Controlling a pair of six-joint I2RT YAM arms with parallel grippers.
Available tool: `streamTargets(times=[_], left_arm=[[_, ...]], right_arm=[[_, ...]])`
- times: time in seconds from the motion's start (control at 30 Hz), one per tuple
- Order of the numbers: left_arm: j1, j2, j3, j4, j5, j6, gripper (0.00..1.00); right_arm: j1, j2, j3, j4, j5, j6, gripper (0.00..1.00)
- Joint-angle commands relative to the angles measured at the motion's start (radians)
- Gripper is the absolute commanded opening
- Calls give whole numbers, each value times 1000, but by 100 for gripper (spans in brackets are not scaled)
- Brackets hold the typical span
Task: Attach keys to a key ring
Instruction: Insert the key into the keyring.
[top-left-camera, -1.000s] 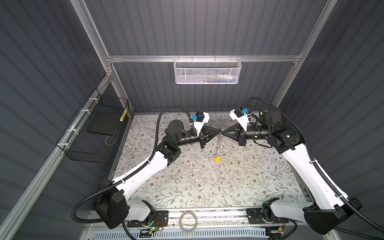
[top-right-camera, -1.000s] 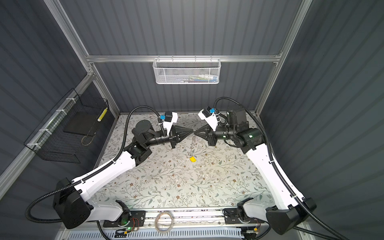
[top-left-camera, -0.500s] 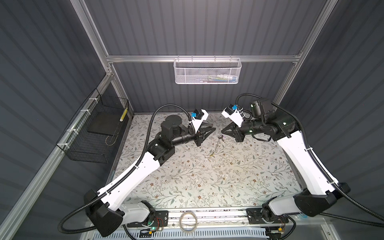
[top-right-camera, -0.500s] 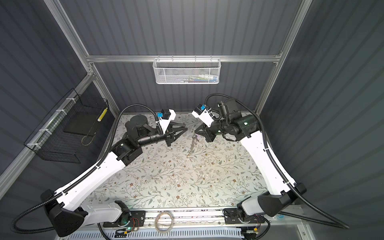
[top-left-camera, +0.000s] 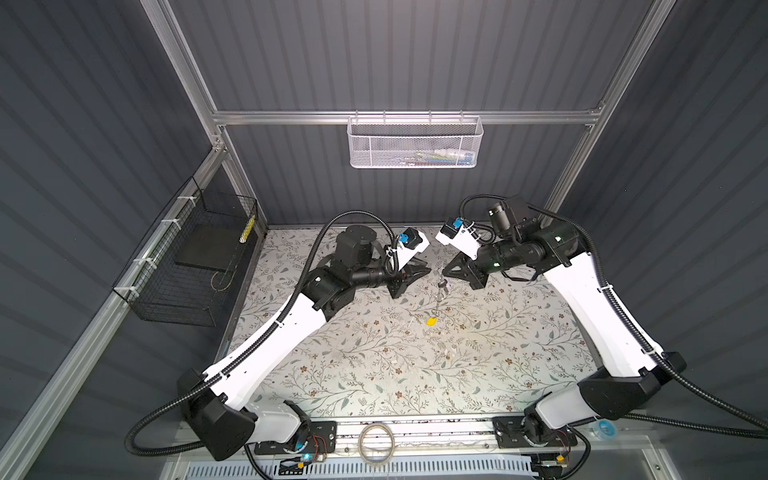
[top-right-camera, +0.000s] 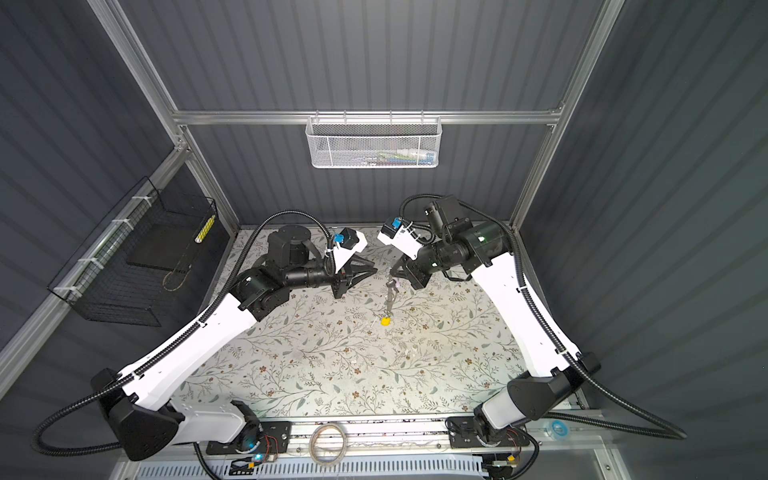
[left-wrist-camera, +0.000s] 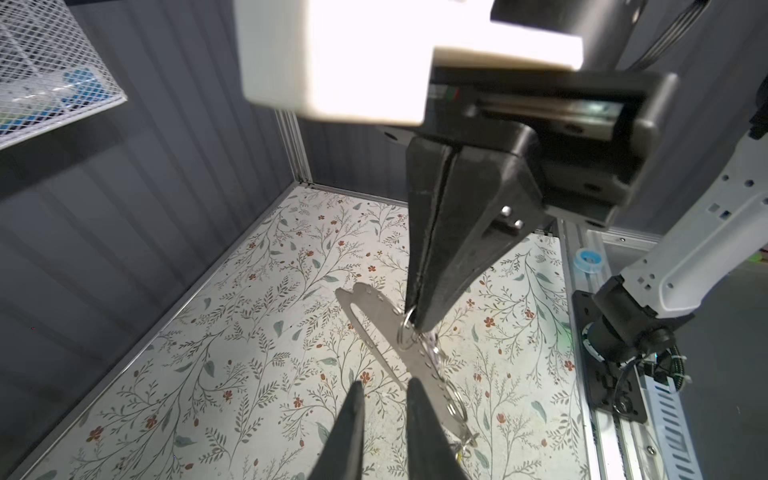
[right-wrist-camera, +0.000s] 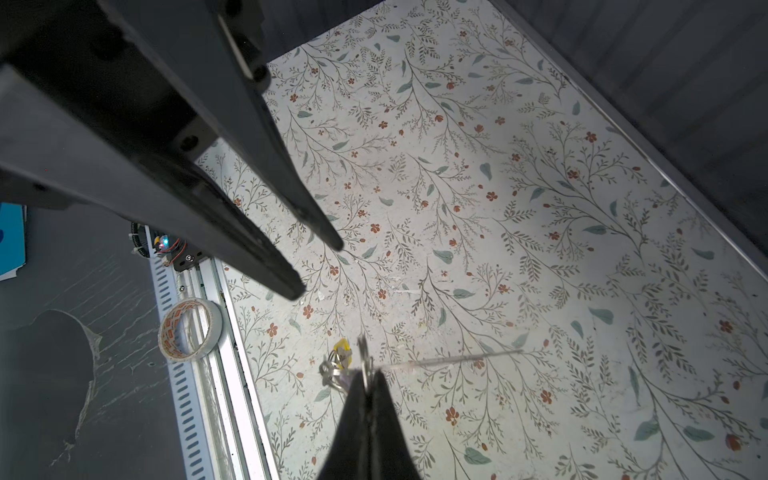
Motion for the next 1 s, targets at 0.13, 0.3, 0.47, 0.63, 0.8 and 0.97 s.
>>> streamTargets(times=[0.13, 0.3, 0.47, 0.63, 0.8, 0.97], left_arm=[[-6, 33, 82, -22, 132, 17, 24], [-5, 61, 110, -56, 163, 15, 24], [-5, 61, 109, -74, 156, 13, 25], [-6, 64, 109, -83, 150, 12, 24], [-5, 70, 115, -81, 158, 12, 25], [-6, 80, 125, -76, 172, 12, 24]], right_arm=[[7, -18, 10, -5, -81, -35, 0], [7, -23, 8, 5, -94, -37, 0], [7, -35, 1, 22, -100, -36, 0], [7, -43, -3, 29, -109, -34, 0], [7, -45, -3, 32, -121, -33, 0], [7, -43, -2, 34, -130, -32, 0]])
